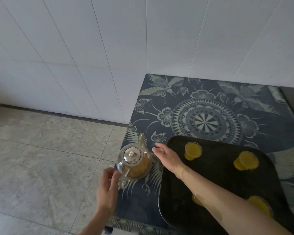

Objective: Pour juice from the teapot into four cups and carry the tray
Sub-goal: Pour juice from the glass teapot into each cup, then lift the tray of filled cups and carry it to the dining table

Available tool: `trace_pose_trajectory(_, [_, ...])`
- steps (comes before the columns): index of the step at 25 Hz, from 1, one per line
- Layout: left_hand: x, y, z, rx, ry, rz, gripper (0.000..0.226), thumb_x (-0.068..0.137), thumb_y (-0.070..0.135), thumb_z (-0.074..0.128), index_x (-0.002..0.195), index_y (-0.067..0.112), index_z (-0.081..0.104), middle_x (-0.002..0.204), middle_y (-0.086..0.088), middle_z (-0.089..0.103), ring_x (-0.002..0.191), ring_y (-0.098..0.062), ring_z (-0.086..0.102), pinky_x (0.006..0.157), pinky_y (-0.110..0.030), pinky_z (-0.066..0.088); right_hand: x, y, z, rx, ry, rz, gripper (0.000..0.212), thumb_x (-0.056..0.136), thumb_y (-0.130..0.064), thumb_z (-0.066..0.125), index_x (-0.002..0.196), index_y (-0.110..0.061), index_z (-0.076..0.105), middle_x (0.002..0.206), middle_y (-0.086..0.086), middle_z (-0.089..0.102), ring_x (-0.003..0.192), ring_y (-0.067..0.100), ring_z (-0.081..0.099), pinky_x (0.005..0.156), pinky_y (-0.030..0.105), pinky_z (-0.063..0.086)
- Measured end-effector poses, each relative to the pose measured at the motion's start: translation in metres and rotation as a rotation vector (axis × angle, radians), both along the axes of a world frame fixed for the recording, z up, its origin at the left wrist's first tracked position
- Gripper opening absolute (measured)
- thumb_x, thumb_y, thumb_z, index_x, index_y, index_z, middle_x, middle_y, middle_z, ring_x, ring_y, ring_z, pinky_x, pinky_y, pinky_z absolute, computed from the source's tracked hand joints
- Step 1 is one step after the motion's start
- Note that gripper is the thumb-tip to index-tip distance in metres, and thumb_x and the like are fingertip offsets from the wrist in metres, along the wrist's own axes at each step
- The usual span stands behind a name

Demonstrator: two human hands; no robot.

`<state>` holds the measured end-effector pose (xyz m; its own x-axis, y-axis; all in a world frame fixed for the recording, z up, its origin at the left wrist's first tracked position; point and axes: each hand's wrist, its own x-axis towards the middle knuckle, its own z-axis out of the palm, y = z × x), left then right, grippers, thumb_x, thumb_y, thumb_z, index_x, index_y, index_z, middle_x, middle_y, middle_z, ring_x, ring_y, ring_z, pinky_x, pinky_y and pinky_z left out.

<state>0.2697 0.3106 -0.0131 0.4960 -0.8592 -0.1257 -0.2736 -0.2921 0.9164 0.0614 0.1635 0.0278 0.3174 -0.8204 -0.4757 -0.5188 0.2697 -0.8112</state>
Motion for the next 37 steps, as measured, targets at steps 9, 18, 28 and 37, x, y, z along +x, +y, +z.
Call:
trace_pose_trajectory(9, [-0.054, -0.061, 0.067, -0.228, -0.236, -0.410, 0.023, 0.090, 0.053, 0.048, 0.095, 0.032, 0.057, 0.095, 0.012, 0.065, 0.086, -0.005, 0.063, 0.067, -0.022, 0.055, -0.063, 0.013, 0.040, -0.220, 0.062, -0.075, 0.046, 0.102, -0.047, 0.053, 0.138, -0.020, 0.061, 0.123, -0.003, 0.069, 0.114, 0.014, 0.064, 0.098, 0.031, 0.049])
trace_pose_trajectory(18, [-0.122, -0.110, 0.043, -0.014, -0.295, -0.551, 0.024, 0.094, 0.045, 0.055, 0.102, 0.025, 0.063, 0.098, 0.006, 0.068, 0.088, -0.005, 0.065, 0.076, -0.032, 0.055, -0.195, 0.026, 0.053, -0.330, 0.213, -0.279, 0.040, 0.103, -0.040, 0.055, 0.132, -0.016, 0.066, 0.127, 0.004, 0.070, 0.113, 0.017, 0.067, 0.099, 0.036, 0.053])
trace_pose_trajectory(28, [-0.147, -0.116, -0.013, 0.230, -0.367, -0.436, 0.035, 0.095, 0.040, 0.057, 0.118, 0.015, 0.063, 0.105, -0.004, 0.068, 0.093, -0.018, 0.066, 0.079, -0.036, 0.052, -0.365, 0.040, 0.018, -0.315, 0.343, -0.514, 0.035, 0.102, -0.035, 0.058, 0.125, -0.012, 0.070, 0.122, 0.006, 0.073, 0.115, 0.021, 0.066, 0.087, 0.028, 0.043])
trace_pose_trajectory(37, [-0.156, -0.104, -0.034, 0.469, -0.434, -0.375, 0.045, 0.098, 0.032, 0.054, 0.138, 0.010, 0.054, 0.134, -0.021, 0.058, 0.125, -0.037, 0.054, 0.106, -0.054, 0.043, -0.433, 0.058, -0.052, -0.063, 0.445, -0.478, 0.058, 0.096, -0.031, 0.066, 0.145, -0.003, 0.052, 0.142, 0.022, 0.057, 0.131, 0.036, 0.055, 0.109, 0.043, 0.044])
